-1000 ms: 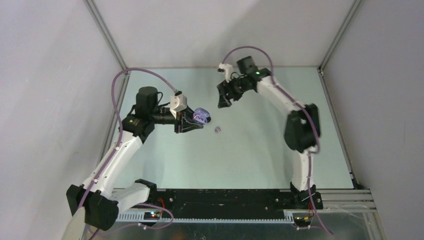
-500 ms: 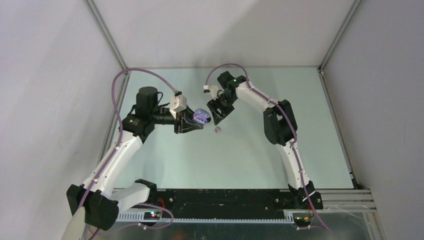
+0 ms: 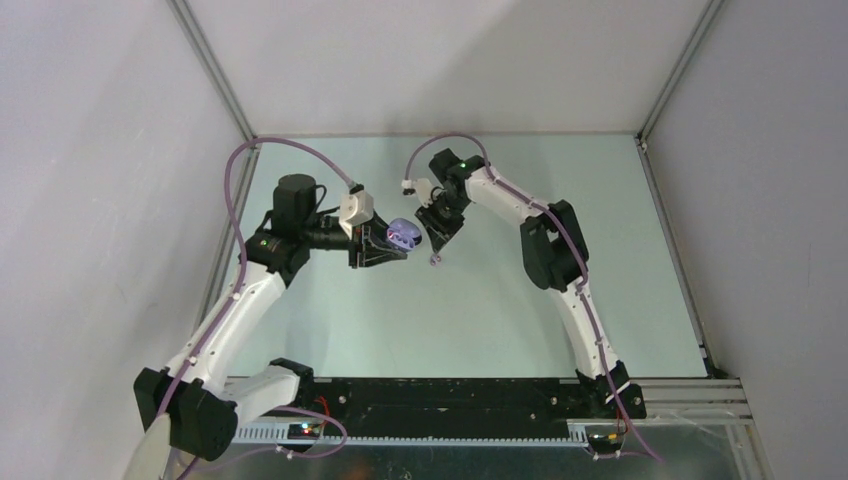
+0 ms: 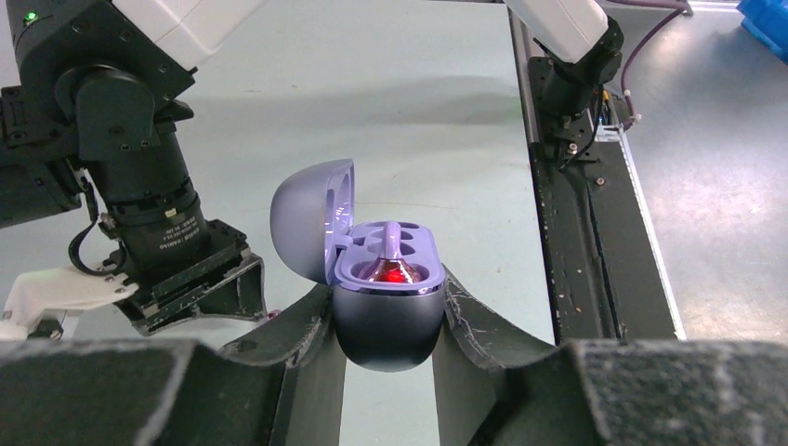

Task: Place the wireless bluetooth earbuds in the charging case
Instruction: Move the right earbud to the center of the board.

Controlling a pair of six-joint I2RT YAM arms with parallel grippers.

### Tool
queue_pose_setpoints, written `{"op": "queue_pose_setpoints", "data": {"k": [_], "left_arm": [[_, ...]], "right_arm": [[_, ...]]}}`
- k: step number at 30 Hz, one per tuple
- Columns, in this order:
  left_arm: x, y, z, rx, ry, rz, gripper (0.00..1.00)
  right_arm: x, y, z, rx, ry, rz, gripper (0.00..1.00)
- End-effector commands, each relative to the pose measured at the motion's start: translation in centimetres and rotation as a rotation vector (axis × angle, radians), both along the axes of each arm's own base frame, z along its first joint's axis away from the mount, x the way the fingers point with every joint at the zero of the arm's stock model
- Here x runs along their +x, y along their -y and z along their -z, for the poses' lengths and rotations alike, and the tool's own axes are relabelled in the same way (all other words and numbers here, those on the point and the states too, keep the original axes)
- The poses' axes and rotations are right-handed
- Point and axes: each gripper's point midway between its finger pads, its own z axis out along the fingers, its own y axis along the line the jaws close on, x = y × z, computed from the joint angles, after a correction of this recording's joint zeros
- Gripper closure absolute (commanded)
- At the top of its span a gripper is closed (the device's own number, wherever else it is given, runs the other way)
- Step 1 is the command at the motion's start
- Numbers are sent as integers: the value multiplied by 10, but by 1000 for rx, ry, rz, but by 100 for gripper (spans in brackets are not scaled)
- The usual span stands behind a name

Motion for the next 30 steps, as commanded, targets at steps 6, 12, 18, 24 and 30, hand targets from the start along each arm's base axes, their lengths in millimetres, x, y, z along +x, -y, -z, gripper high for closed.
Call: {"op": "queue_pose_setpoints", "data": {"k": [6,12,18,24,30], "left_arm": [[-2,1,-7,-25,31,25,100],[-3,0,-8,-28,37,29,100],[-4,0,-8,-29,37,33,100],[-4,1,-8,-30,35,36,100],[-4,1,-8,-31,35,38,100]], "right_arm": [[25,-22,-12,32,109,-3,73],[25,-12,5,-41,88,-19,76],[5,1,18,-84,19,-69,80],[-11,8,12,-59,-28,-79,67],[-13,6,5,11,-88,-47,64]]}}
